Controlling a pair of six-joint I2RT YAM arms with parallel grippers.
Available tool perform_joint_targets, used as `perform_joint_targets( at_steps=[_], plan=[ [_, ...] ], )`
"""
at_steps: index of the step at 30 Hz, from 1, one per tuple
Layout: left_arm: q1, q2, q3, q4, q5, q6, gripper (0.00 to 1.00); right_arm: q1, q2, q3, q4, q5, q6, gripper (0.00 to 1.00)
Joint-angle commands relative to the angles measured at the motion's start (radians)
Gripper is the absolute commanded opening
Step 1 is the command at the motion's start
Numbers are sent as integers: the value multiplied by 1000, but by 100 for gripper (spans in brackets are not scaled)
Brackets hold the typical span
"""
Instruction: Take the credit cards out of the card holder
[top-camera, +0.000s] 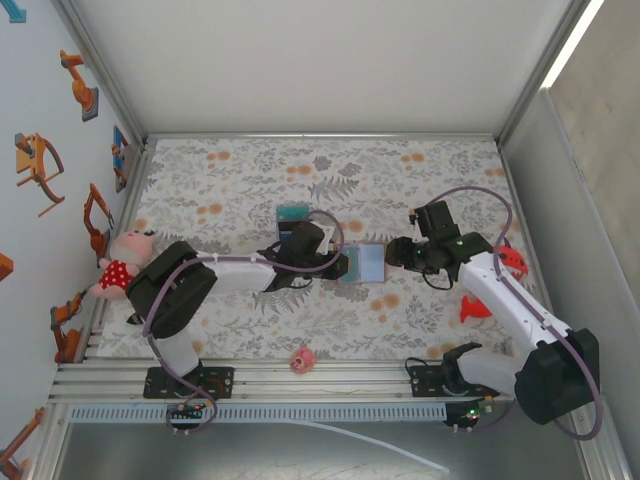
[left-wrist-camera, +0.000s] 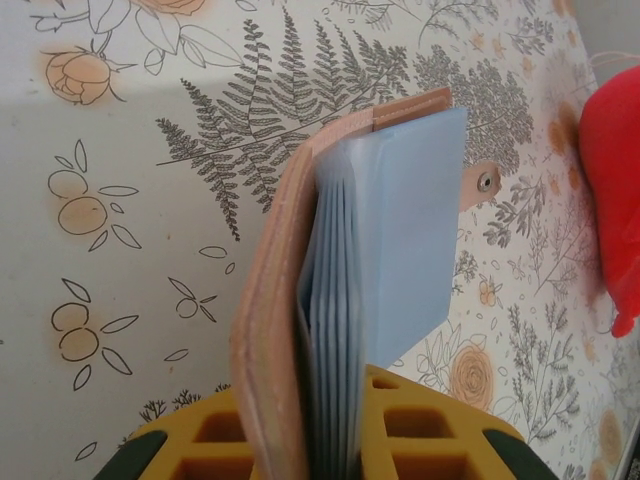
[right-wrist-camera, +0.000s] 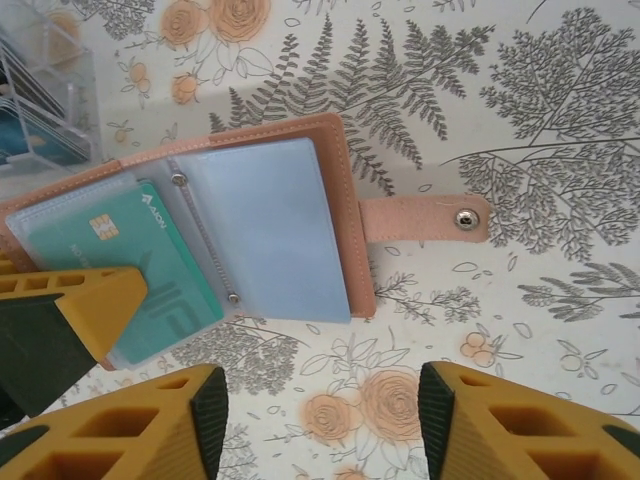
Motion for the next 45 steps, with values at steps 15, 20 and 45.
perform_joint_targets(
  at_steps=[15,20,45],
  plan=[
    [-8,73,39,11,95,-111,33,-5,77,-79,224,-127,59,56],
    [-7,34,45,-94,26,-62,42,-5,96,-102,249,-128,75,54],
    [-54,-9,16,-253,-148,-19,41,64,298,-185,493,-294,170,30]
  ],
)
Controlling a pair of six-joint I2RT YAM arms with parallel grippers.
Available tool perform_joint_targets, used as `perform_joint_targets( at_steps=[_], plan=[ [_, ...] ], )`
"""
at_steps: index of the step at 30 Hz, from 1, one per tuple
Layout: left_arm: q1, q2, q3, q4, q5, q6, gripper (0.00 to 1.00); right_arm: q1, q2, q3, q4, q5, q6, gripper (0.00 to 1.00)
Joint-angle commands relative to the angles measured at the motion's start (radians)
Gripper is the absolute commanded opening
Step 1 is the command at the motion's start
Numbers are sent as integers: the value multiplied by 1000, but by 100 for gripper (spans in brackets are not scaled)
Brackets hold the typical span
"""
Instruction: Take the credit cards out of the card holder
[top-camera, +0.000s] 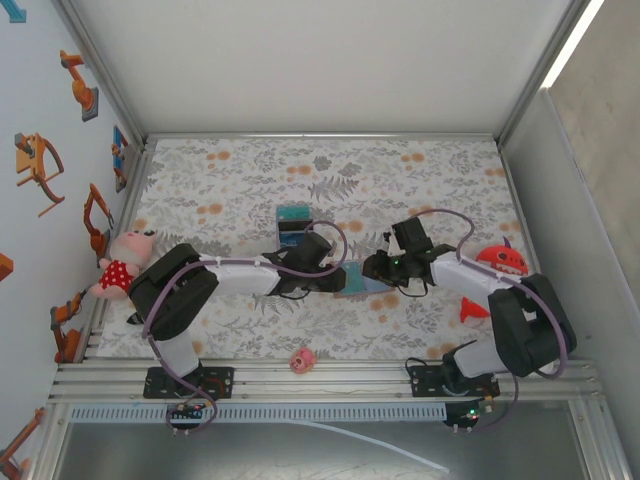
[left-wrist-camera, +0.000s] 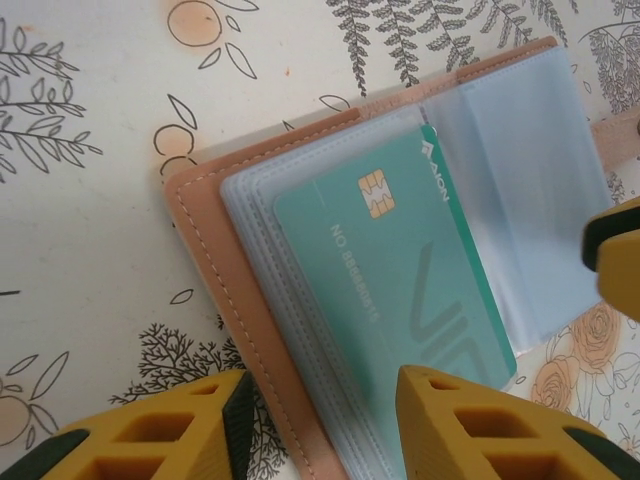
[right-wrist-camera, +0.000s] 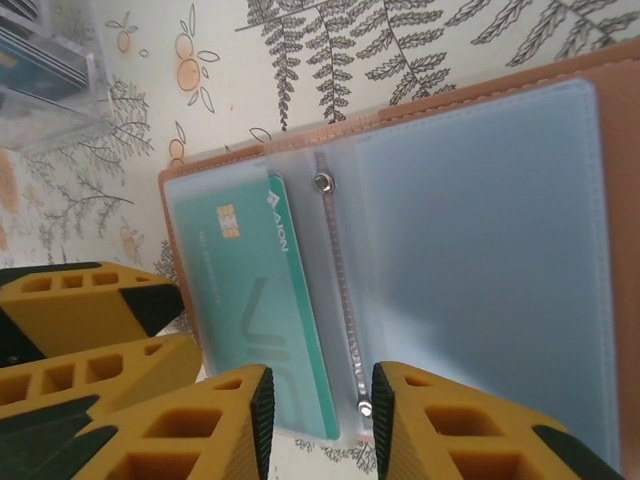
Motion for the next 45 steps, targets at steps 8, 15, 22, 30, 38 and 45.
perform_joint_targets(
  at_steps=[8,15,22,30,38,45],
  plan=[
    [18,22,12,13,-29,2,34,7,94,26,115,-70,27,25],
    [27,45,19,36,-15,-10,33,7,146,44,152,-98,30,19],
    [55,62,16,82,1,-21,33,7,198,76,166,-115,25,12],
    [83,32,10,71,-22,0,33,7,186,92,162,-113,25,11],
    [27,-53,25,-79,-200,110,39,7,124,86,111,-73,17,17],
    [2,-41,50,-133,-249,152,39,7,81,65,101,-56,25,21]
  ],
)
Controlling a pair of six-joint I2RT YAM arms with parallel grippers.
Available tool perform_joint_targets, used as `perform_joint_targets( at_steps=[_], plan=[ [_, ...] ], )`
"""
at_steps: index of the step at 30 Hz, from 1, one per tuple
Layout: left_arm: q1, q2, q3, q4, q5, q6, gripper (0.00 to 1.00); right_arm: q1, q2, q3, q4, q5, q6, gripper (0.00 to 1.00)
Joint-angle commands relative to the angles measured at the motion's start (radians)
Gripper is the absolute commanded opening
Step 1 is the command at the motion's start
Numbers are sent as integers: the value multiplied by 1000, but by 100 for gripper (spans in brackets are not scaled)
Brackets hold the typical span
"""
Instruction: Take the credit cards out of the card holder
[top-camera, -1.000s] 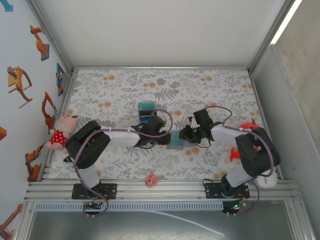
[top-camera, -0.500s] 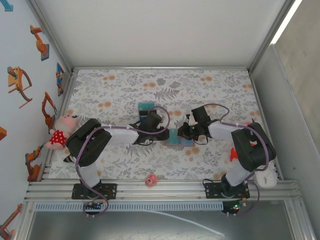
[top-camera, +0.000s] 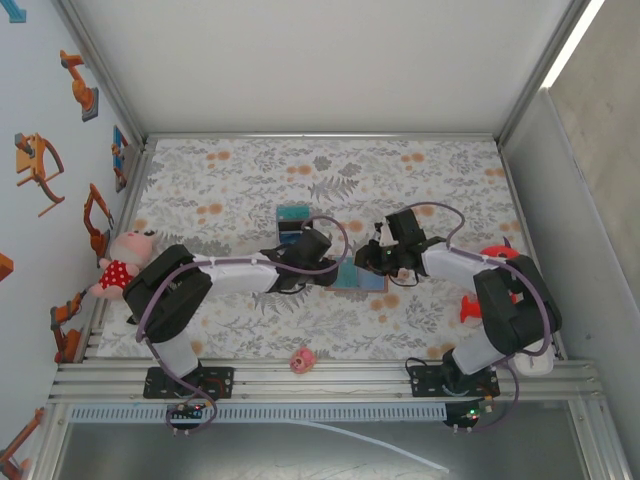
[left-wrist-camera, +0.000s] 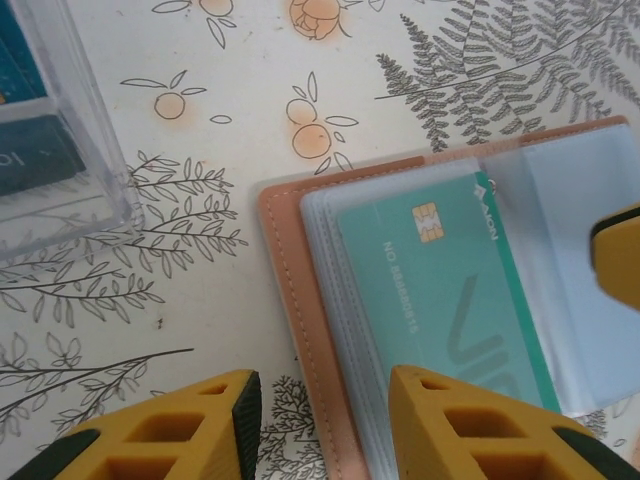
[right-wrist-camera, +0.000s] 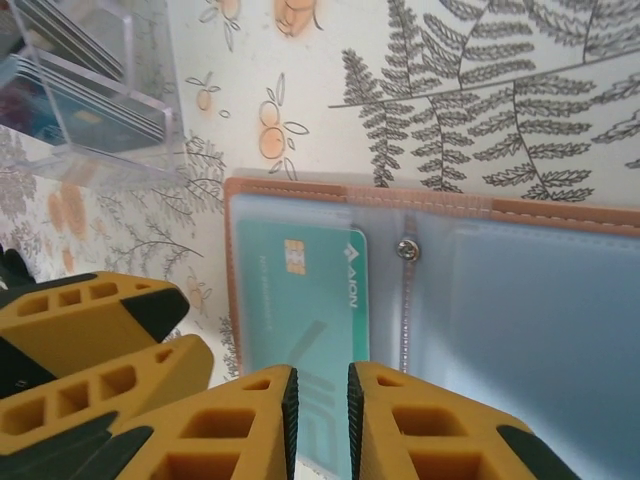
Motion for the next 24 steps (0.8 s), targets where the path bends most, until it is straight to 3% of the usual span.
perform_joint_targets(
  at_steps=[1,24],
  plan=[
    [-7,-13,25,-59,-46,51,39,7,-24,-7,-20,17,3,21],
    [-24,57,85,-96,-31,105,39,7,31,-89,112,-47,77,18]
  ],
)
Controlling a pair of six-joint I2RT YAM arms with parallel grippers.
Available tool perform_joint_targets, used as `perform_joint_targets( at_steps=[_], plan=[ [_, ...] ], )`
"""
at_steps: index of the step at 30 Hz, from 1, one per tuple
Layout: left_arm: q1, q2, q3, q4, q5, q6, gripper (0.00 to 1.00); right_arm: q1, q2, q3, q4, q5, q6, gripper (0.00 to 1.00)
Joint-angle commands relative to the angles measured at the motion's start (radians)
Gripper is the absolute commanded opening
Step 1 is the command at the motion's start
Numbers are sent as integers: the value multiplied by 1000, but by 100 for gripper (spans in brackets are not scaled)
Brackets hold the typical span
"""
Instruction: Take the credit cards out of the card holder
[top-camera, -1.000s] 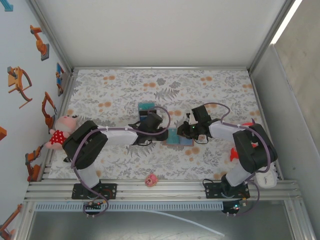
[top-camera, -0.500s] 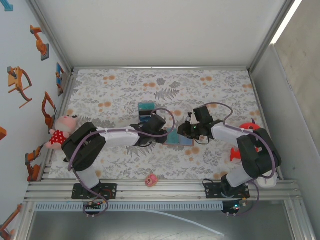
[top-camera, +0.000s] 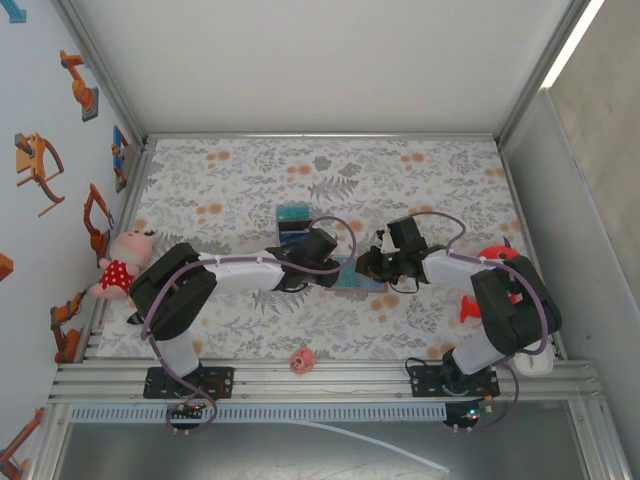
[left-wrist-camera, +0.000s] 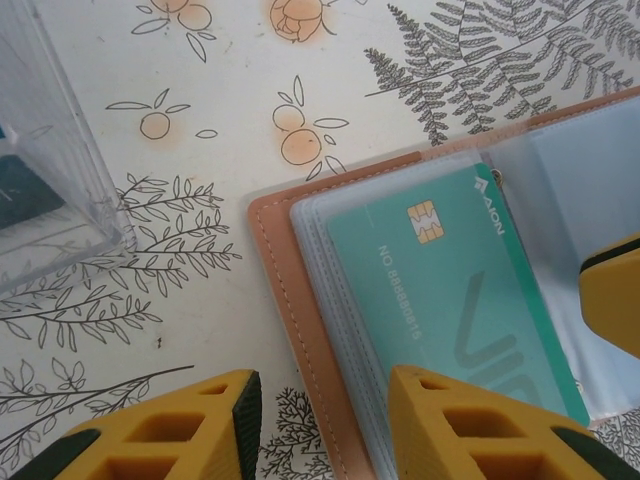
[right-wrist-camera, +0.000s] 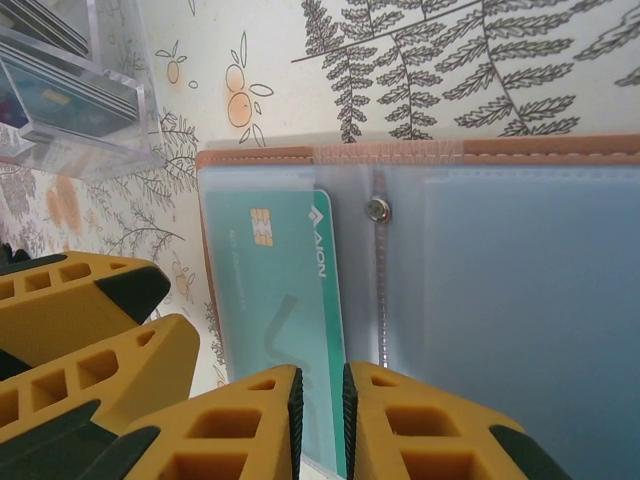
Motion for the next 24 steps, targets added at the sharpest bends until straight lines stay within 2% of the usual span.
perform_joint_targets(
  at_steps=[1,24],
  plan=[
    [-5,23,32,-44,3,28,39,7,26,-9,25,-18,15,18],
    [-5,66,61,-136,20,40,39,7,85,-22,97,-71,45,14]
  ],
)
